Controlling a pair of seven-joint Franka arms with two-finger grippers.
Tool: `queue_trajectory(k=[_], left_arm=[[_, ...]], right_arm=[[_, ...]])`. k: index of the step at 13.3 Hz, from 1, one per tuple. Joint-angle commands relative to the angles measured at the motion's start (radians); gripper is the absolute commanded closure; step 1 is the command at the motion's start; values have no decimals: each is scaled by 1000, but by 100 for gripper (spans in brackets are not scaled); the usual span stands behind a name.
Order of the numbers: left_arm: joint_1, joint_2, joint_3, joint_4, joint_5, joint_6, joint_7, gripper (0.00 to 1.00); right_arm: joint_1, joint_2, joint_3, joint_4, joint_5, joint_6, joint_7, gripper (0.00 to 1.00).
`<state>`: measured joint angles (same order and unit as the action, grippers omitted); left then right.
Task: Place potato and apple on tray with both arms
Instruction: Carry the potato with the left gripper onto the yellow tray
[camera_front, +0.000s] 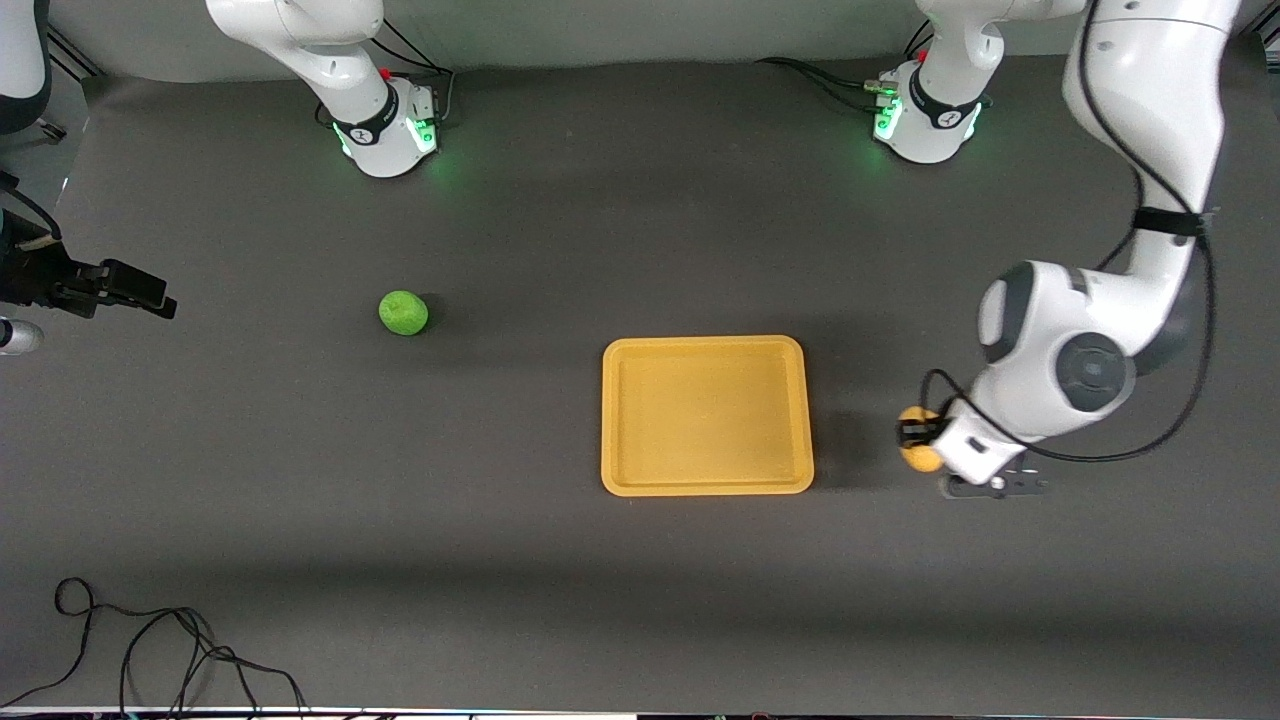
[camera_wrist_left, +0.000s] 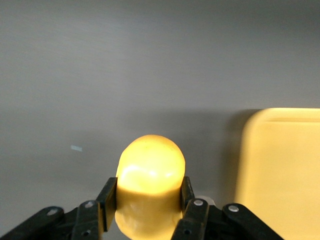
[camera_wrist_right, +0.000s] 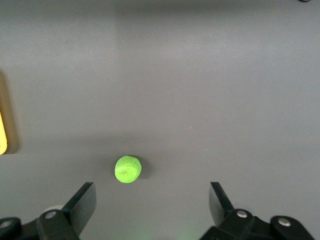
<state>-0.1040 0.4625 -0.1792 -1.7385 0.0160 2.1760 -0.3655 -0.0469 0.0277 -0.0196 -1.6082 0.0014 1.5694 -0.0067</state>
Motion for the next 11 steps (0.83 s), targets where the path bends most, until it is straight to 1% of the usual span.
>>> queue_trajectory(k=[1,3,5,9,10,11], left_arm=[[-117,59,9,57,4,-10,-198,100],[-190,114,10,86,16,4,-303,100],[-230,154,12,91,21,8,-348,100],[-238,179,17,86,50,8,-349,100],[-238,188,17,88,50,8,-351,97],[-238,189,17,89,50,8,-351,81]], right_arm=[[4,-6,-7,-4,-12,4,-18,0],[2,-6,-7,-4,-12,4,-18,0],[2,-6,-7,-4,-12,4,-18,0],[2,-6,-7,-4,-12,4,-18,0],[2,-6,-7,-4,-12,4,-18,0],[2,-6,-7,-4,-12,4,-18,0]])
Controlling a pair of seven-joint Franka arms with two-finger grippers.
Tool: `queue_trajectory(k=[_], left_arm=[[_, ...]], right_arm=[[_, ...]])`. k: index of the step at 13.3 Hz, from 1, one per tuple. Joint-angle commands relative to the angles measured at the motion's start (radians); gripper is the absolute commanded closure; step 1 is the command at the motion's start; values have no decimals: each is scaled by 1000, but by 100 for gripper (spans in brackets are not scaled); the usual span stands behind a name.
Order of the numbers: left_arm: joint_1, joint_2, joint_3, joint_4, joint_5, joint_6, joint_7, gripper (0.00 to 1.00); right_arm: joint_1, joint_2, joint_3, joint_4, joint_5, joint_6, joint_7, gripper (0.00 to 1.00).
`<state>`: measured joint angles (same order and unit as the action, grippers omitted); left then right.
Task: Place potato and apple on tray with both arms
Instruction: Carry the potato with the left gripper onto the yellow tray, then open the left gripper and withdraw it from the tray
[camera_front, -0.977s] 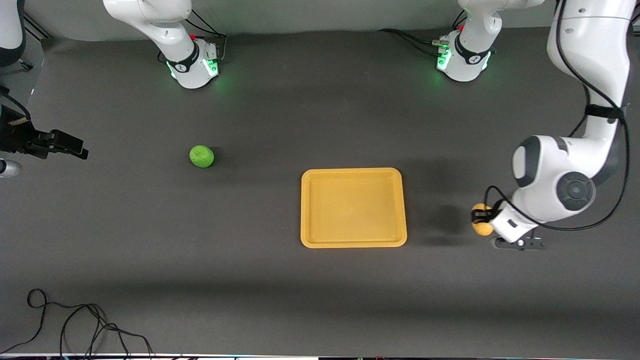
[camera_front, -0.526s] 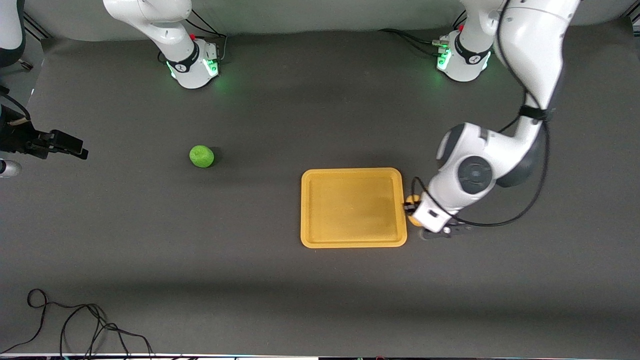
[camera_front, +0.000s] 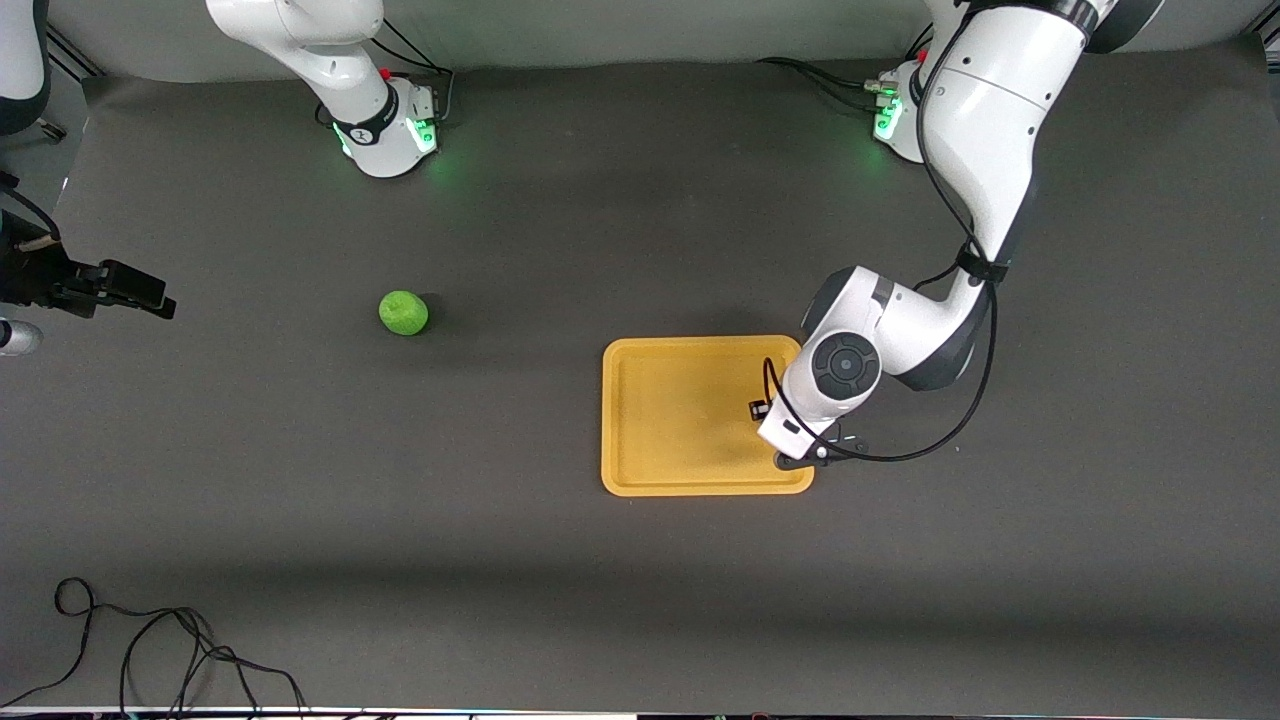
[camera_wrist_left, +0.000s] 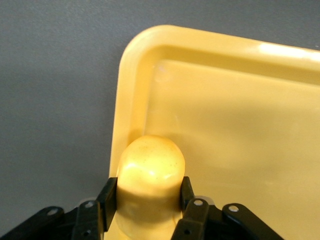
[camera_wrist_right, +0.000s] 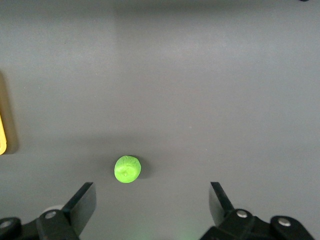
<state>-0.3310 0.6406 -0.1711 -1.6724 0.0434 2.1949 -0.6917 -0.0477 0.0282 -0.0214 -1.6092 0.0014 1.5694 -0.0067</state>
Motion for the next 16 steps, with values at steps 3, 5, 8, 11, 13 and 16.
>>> queue_trajectory(k=[3,5,8,11,13,16], left_arm=[[-17,13,9,23,62,-12,-25,0],[-20,10,9,26,70,-12,-57,0],[-3,-42,9,31,70,-38,-54,0],[61,-175,4,43,66,-147,-28,0],[105,-264,4,48,55,-226,50,0],[176,-369,7,48,55,-300,116,0]], right_arm=[[3,-7,-5,-5,-12,4,-18,0],[3,-7,-5,-5,-12,4,-18,0],[3,-7,-5,-5,-12,4,-18,0],[3,-7,-5,-5,-12,4,-18,0],[3,-7,-6,-5,-12,4,-18,0],[3,-8,-6,-5,-12,6,-18,0]])
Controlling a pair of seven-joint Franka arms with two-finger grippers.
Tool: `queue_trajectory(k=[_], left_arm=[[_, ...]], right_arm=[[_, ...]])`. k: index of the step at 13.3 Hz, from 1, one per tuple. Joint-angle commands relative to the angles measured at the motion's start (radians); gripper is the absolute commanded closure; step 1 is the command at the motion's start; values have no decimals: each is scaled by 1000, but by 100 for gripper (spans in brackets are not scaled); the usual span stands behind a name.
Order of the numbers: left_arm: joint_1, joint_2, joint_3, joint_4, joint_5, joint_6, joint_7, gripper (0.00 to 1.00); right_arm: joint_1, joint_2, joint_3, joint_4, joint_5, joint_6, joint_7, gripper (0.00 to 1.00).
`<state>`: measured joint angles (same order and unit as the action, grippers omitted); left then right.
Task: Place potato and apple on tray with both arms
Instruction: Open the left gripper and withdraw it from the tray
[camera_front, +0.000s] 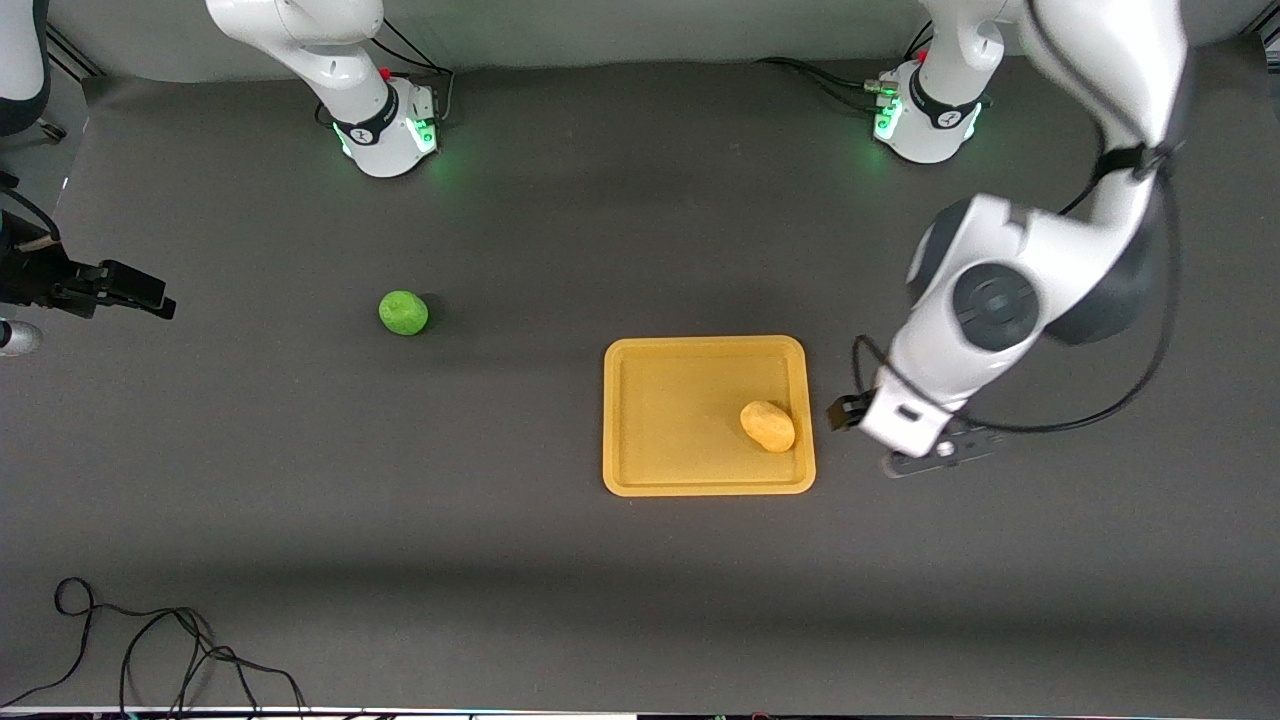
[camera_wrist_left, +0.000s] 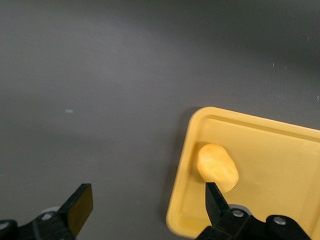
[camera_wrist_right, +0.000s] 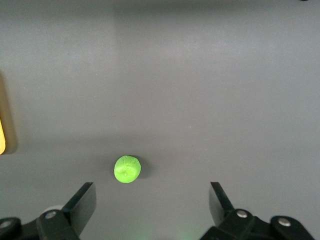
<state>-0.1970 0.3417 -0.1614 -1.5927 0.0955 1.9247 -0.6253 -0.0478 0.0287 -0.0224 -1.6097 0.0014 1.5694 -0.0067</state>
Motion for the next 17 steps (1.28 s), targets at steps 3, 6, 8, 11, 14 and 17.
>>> queue_trajectory(k=[3,6,8,11,14,17], left_arm=[[109,-136,0,-41,4,-125,209,0],[223,-184,-3,-56,-14,-148,448,0],[278,-207,-3,-79,-28,-161,560,0],[346,-242,-3,-102,-55,-150,685,0],[355,-257,-1,-133,-99,-116,716,0],[353,-296,-1,-193,-97,-69,719,0]], right_arm=[[5,-15,-5,-22,-12,27,-18,0],[26,-50,7,-67,-9,40,-1,0],[123,-128,2,-171,-6,108,57,0],[233,-277,2,-372,-6,199,145,0],[238,-375,4,-504,-6,213,143,0],[252,-407,-1,-576,-5,207,123,0]])
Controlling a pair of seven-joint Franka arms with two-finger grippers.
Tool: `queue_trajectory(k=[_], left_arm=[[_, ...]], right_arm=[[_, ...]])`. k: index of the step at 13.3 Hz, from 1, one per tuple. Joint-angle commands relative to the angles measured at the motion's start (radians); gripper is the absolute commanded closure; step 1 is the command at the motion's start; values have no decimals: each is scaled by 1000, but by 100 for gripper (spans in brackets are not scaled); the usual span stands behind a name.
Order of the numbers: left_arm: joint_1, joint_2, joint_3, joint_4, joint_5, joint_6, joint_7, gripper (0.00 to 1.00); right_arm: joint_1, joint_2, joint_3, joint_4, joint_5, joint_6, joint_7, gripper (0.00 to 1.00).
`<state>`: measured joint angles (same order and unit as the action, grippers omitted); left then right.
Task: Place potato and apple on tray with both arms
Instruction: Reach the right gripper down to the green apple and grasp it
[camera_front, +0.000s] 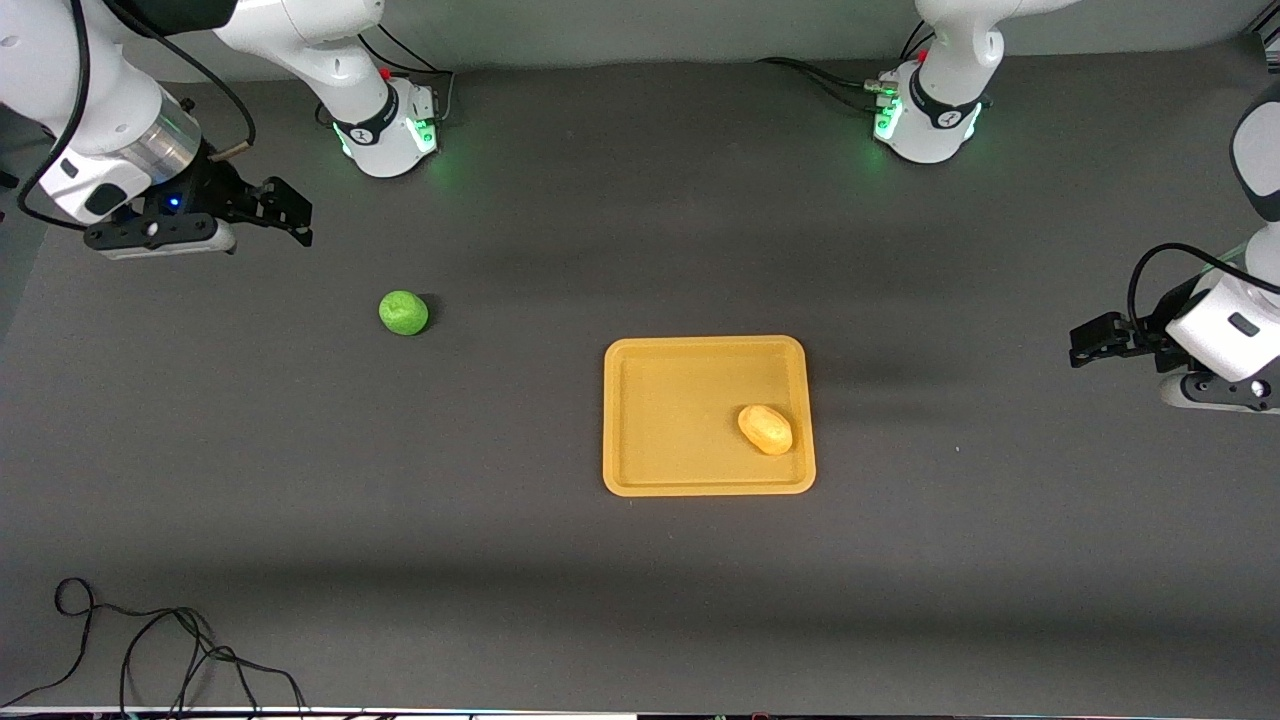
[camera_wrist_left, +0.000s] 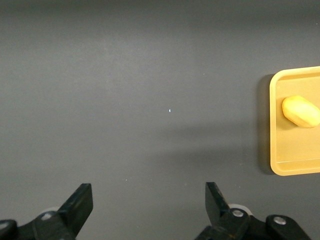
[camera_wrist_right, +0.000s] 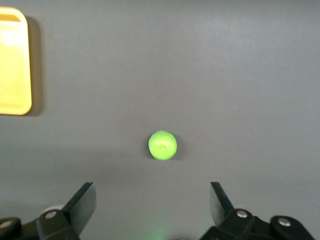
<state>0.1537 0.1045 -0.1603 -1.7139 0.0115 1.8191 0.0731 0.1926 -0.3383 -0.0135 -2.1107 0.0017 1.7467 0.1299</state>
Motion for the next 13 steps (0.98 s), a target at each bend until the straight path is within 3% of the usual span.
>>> queue_trajectory(k=[1,3,7,10,13], left_arm=[[1,-57,-2,-72,-13,39,20,0],[1,-51,-4,-72,-13,39,22,0],[6,-40,-2,-72,-13,34,46,0],[9,-29,-1,-72,-13,42,62,0],[7,-8,-1,-73,-8,51,62,0]], right_arm=[[11,-31,-9,-93,-5,39,-13,0],[25,-18,-9,-171,-5,136,-13,0],[27,82,-9,-359,-5,460,-10,0],[27,203,-11,-411,-5,597,-10,0],[27,264,-11,-488,-5,727,-7,0]])
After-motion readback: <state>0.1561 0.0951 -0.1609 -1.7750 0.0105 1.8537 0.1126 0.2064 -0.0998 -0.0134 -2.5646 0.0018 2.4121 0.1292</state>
